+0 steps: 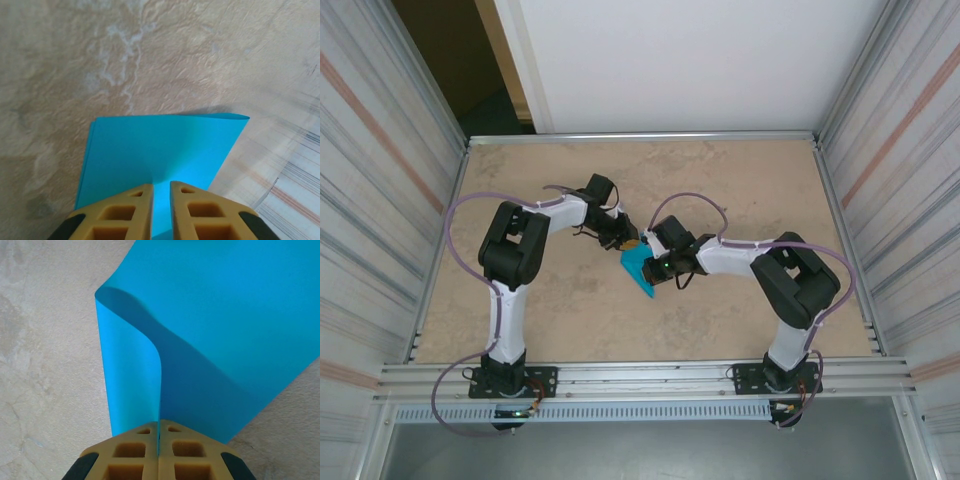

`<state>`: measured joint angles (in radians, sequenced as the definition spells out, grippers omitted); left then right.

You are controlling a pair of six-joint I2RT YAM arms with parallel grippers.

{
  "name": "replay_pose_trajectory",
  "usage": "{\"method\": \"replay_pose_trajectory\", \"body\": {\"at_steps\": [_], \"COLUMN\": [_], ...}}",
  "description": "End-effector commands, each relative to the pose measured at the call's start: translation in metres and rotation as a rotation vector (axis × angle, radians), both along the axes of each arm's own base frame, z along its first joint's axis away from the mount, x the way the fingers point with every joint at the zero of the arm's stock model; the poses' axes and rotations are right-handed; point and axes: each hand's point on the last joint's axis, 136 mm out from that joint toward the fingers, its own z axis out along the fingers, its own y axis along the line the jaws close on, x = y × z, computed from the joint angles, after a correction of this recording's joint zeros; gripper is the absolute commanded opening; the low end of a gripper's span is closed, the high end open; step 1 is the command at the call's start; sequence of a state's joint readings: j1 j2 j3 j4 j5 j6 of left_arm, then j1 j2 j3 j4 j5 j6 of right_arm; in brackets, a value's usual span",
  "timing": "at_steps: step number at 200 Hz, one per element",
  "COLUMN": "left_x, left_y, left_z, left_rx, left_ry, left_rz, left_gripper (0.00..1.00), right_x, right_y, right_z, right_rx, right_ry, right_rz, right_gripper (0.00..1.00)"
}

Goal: Fold a paper plane with a square sheet of paper (pick it up from the middle)
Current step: Third fold the triangle at the center of the table.

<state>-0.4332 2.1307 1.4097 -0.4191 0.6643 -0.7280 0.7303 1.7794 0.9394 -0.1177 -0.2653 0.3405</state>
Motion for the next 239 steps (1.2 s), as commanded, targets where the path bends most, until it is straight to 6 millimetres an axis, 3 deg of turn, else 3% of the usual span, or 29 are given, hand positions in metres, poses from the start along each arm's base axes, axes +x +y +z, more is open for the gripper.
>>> {"method": "replay_pose_trajectory", "body": {"at_steps": [1, 29, 121, 172, 239], "left_x": [0.002, 0.015, -0.035, -0.063, -0.074], "left_y": [0.006, 0.016, 0.036, 0.015, 0.004], "left_z": [0.011, 0.047, 0.065, 0.049, 0.022], "left_rx": [-0.007, -0.038, -0.096, -0.133, -0.057], "left_ry": [0.001, -0.083, -0.126, -0.053, 0.038], "left_rz": [-0.002, 0.023, 0.109, 0.078, 0.079], "left_gripper": [0.18, 0.20, 0.22, 0.17, 0.11], "right_x": [0.001, 0.002, 0.002, 0.003, 0.002], "right_y": [0.000, -0.001, -0.002, -0.003, -0.003], "right_z": [-0.004, -0.004, -0.007, -0.009, -0.009], "right_rx": [-0.011, -0.013, -0.014, -0.017, -0.021], "right_ry": [0.032, 0.038, 0.054, 0.060, 0.064], "right_rz": [-0.007, -0.010, -0.021, -0.027, -0.027], "right_gripper": [0.04, 0.04, 0.04, 0.04, 0.05]}}
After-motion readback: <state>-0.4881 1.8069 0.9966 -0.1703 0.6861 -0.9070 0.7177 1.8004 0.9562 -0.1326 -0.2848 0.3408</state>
